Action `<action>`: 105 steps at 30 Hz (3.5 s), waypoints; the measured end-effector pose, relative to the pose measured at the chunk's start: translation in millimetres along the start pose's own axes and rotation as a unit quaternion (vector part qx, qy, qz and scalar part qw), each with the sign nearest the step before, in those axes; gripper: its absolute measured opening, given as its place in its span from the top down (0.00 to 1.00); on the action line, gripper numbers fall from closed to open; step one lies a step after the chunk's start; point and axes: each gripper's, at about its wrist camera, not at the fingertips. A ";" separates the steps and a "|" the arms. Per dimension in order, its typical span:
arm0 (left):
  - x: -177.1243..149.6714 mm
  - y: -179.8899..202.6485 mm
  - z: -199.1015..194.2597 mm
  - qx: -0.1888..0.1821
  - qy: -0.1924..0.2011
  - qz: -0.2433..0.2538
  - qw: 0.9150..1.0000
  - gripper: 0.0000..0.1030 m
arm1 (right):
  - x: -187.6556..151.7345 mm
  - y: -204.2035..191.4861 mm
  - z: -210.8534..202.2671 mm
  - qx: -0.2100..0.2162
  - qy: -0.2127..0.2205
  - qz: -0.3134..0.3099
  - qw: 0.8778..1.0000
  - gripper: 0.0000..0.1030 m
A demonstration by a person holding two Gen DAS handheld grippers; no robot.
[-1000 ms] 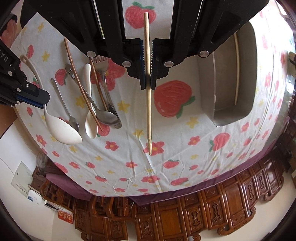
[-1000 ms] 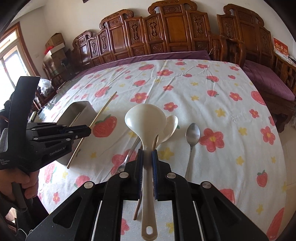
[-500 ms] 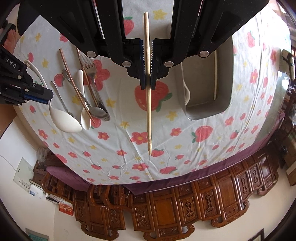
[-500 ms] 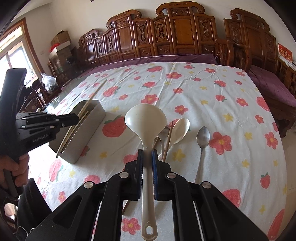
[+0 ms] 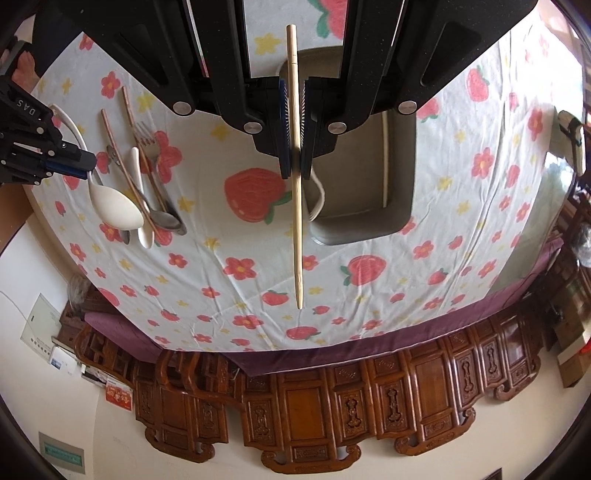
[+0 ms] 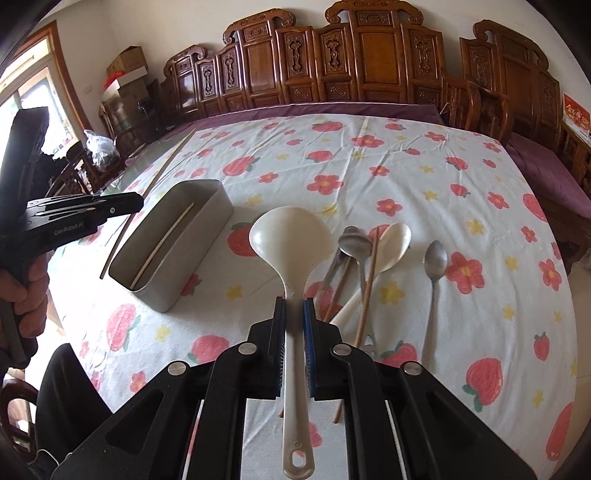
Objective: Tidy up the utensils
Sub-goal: 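Carry the chopstick into the metal box and open the left tool while the right tool carries the ladle, then lower the ladle into the metal box and open the right tool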
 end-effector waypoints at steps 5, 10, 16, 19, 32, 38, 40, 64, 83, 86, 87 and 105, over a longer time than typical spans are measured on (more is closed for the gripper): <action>-6.9 -24.5 0.5 0.007 -0.003 -0.015 1.000 0.96 | 5.4 -25.1 -2.8 0.009 0.004 -0.011 1.000 0.90; -11.4 -45.5 5.1 0.016 -0.007 -0.030 0.999 0.96 | 9.9 -51.0 -3.8 0.023 0.006 -0.018 1.000 0.90; -16.5 -67.0 16.4 0.019 -0.011 -0.047 0.999 0.96 | 12.8 -72.8 -1.9 0.032 0.002 -0.024 0.999 0.90; -19.3 -76.2 22.0 0.016 -0.013 -0.054 0.998 0.96 | 13.4 -80.8 -1.2 0.033 0.000 -0.028 0.999 0.90; -27.6 -94.4 31.8 -0.008 -0.014 -0.064 0.998 0.94 | 26.8 -110.1 13.6 0.037 -0.006 -0.030 0.999 0.89; -30.9 -100.2 11.0 -0.015 0.006 -0.058 0.998 0.85 | 39.4 -127.0 23.3 0.041 -0.002 -0.025 0.999 0.89; -33.2 -102.3 1.9 -0.013 0.013 -0.052 0.998 0.84 | 45.5 -135.0 28.7 0.044 -0.001 -0.025 0.999 0.89; -65.3 -139.5 -32.5 0.010 0.046 -0.052 0.998 0.83 | 83.8 -181.8 98.4 0.049 -0.036 0.012 0.998 0.89; -69.2 -134.4 -27.0 0.007 0.041 -0.042 0.998 0.83 | 76.6 -194.8 106.0 0.050 -0.038 0.005 0.998 0.88; -69.5 -130.3 -28.3 0.005 0.042 -0.038 0.998 0.83 | 74.5 -189.0 93.1 0.056 -0.027 0.001 0.998 0.88; -69.5 -128.0 -29.3 0.003 0.043 -0.036 0.998 0.83 | 73.4 -186.3 88.5 0.055 -0.024 -0.001 0.998 0.88; -64.1 -37.5 -48.9 -0.041 0.063 0.033 0.997 0.39 | -15.9 -13.2 -0.4 -0.037 -0.003 0.020 0.999 0.88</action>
Point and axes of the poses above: each gripper's, at about its wrist camera, not at the fingertips, and z roughly the way its jaws point, y to its right, x to its top, and after that the axes turned 11 degrees about -x, right-handed
